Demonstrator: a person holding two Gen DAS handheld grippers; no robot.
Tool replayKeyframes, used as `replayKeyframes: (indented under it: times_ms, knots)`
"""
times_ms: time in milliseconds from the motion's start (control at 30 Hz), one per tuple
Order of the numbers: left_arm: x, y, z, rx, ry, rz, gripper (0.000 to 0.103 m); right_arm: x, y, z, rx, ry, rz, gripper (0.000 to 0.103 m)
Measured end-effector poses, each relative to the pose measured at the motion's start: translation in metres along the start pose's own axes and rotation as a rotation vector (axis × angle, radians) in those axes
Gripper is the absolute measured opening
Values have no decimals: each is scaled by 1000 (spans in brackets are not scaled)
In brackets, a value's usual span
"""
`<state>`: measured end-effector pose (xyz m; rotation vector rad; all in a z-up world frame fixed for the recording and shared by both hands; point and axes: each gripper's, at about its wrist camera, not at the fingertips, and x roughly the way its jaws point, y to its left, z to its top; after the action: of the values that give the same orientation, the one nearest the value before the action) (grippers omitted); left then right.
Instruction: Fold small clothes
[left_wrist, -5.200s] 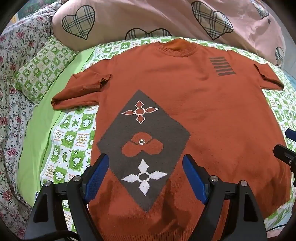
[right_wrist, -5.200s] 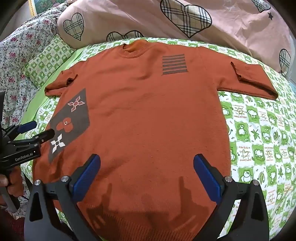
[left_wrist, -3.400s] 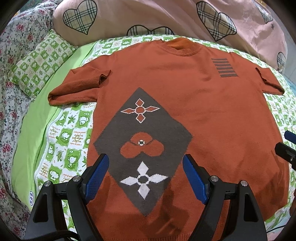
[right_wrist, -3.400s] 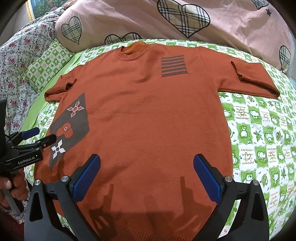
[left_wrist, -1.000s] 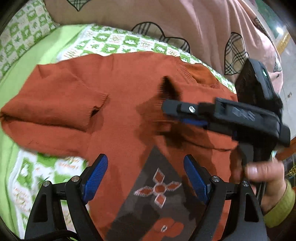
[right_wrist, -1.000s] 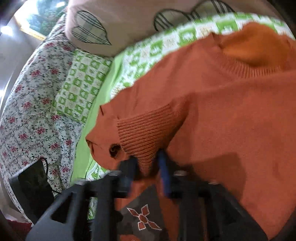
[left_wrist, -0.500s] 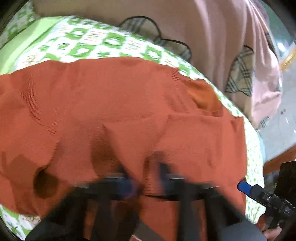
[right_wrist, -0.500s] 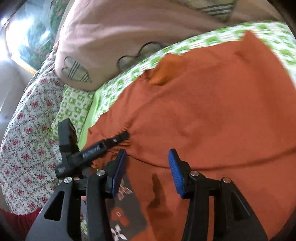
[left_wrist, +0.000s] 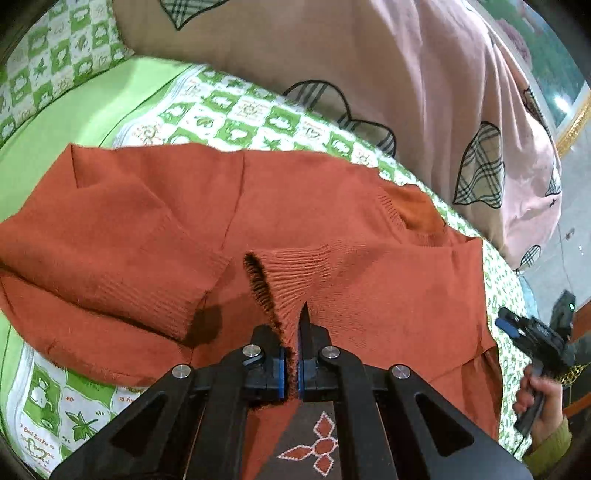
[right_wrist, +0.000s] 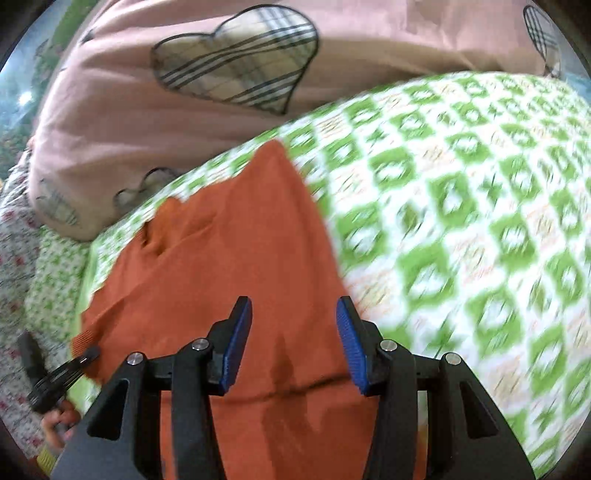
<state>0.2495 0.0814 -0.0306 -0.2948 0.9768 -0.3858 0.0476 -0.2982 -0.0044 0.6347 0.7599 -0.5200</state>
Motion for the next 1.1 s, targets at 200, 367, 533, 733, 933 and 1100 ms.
replayKeyframes:
  times_ms: [200,367,533,733,933,1100]
  knots:
    - [3,-3,1,15,17,18,2,47,-3,30,-68,80,-48,55]
    - [5,-8,0,17,33,-5,2,56,-12,43,-56,107,-14,10]
    - [26,-25,-4,46,74,-7,2,45,-34,44,-7,83,-22,9]
    - [36,-5,-2,3,93,64,6,40,-24,41,-49,65,-110,22]
    - [30,-2,-8,-7,93,81,8,9,22,7,-167,10,-37,40]
    - [-5,0,-16,23,56,119,8,31,-8,-17,-68,117,-87,38]
